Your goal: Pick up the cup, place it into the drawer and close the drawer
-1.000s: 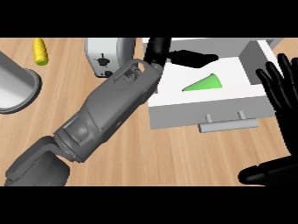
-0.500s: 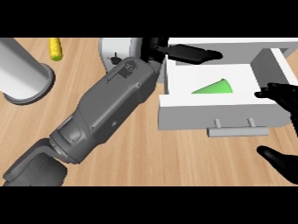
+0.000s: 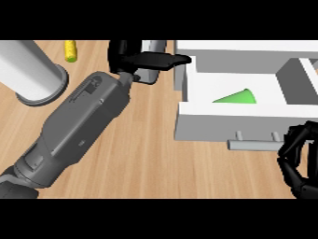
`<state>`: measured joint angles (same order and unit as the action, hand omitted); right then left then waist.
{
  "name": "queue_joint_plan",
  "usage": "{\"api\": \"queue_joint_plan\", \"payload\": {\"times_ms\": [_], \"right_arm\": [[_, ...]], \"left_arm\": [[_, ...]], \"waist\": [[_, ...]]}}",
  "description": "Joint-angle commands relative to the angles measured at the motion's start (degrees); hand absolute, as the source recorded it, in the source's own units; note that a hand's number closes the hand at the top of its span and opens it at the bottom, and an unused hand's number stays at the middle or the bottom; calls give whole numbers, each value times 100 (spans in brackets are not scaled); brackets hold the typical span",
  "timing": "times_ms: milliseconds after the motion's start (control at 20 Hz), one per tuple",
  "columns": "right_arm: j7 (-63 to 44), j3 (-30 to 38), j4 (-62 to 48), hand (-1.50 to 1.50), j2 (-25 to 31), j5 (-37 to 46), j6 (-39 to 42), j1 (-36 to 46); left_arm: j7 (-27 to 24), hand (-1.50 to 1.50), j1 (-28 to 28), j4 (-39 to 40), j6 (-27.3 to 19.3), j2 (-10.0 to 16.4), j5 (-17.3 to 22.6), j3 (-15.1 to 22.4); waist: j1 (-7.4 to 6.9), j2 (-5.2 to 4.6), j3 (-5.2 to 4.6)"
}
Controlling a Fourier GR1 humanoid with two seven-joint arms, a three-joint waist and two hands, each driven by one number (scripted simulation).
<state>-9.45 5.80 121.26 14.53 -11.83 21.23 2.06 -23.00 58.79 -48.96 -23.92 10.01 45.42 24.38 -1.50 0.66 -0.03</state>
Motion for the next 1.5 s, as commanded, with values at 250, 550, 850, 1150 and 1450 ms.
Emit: {"api": "queue_joint_plan", "payload": {"times_ms": [250,550,850,1150,1450], "right_arm": [[-101,-239,-222,150,92,898,-15,15],[449,-594,-832,150,287,2028,56,194],[1567,-1827,-1466,150,432,4330,-492,36],[1465,-2038,-2629,150,134,5041,-902,885],[2064,-2015,-4387,-150,-51,5660,-1464,1394]], "left_arm": [[512,-150,-2146,-2433,0,1207,74,-132],[554,-150,-3387,-3514,468,1810,296,-489],[232,-150,-3795,-3317,862,1783,239,-575],[233,-150,-4714,-3871,1311,2160,270,-1074],[284,-150,-5101,-3754,1988,2370,337,-1549]], "waist": [[-27,-17,2],[-39,-36,4],[4,-76,6],[48,-65,3],[60,-75,5]]}}
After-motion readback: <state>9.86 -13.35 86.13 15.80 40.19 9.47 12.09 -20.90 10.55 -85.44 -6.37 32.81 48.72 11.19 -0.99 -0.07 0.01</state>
